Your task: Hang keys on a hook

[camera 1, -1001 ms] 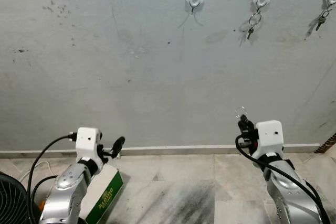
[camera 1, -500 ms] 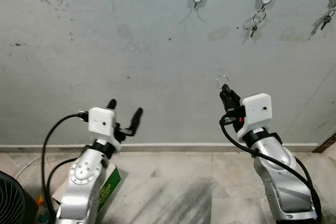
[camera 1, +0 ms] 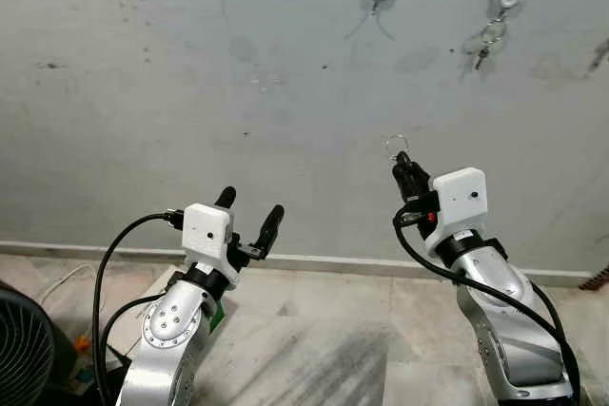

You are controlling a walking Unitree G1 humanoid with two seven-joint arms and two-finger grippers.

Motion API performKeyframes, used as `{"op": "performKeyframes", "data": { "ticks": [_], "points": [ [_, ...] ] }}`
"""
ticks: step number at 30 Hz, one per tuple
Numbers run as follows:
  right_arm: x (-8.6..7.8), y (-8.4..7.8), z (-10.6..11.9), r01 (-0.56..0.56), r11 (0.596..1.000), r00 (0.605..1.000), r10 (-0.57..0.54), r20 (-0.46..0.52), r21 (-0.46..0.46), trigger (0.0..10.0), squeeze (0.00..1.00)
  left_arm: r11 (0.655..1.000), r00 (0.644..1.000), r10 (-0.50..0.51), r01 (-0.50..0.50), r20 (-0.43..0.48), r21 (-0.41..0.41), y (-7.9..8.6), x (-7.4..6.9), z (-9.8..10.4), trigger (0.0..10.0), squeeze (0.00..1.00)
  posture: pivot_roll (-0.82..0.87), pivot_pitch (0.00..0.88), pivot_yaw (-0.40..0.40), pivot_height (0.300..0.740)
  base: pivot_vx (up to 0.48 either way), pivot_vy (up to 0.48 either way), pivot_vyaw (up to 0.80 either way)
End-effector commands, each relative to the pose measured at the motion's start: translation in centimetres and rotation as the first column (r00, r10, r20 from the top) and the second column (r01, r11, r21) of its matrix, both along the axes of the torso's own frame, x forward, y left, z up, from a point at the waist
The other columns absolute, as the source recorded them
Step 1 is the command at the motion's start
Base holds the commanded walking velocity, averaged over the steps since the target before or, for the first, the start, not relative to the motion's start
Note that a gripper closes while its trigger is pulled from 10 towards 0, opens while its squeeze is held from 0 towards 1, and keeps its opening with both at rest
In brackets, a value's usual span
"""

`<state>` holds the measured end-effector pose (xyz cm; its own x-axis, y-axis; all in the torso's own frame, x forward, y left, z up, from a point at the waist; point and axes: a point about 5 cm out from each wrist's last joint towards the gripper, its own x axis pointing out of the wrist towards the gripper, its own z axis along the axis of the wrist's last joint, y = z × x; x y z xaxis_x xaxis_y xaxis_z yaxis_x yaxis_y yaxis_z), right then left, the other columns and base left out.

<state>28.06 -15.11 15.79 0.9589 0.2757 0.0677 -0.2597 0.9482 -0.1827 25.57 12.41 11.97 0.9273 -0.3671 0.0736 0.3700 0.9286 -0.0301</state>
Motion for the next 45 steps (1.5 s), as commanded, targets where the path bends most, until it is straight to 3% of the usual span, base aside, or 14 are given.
{"op": "performKeyframes", "data": {
  "ticks": [1,23,45],
  "points": [
    [-0.17,0.12,0.66,-0.007,1.0,1.0,0.007,0.023,-0.003,10.0,0.0,1.0,1.0,-0.015,0.015,0.02,-0.001,-0.14,-0.05,0.65,10.0,0.0,-0.07,0.028,0.03,0.74,0.277,0.0,0.0],
    [-0.25,0.15,0.14,-0.003,1.0,1.0,0.003,-0.001,-0.017,10.0,0.0,1.0,1.0,0.004,-0.004,-0.012,-0.026,-0.13,0.05,0.4,10.0,0.0,-0.07,0.031,0.035,0.74,0.367,0.0,0.0],
    [-0.11,0.21,0.04,-0.001,1.0,1.0,0.001,-0.006,-0.022,10.0,0.0,0.999,0.999,0.029,-0.03,-0.033,-0.039,0.32,0.38,0.29,10.0,0.0,-0.07,0.035,0.039,0.74,0.0,-0.078,0.0]
  ]
}}
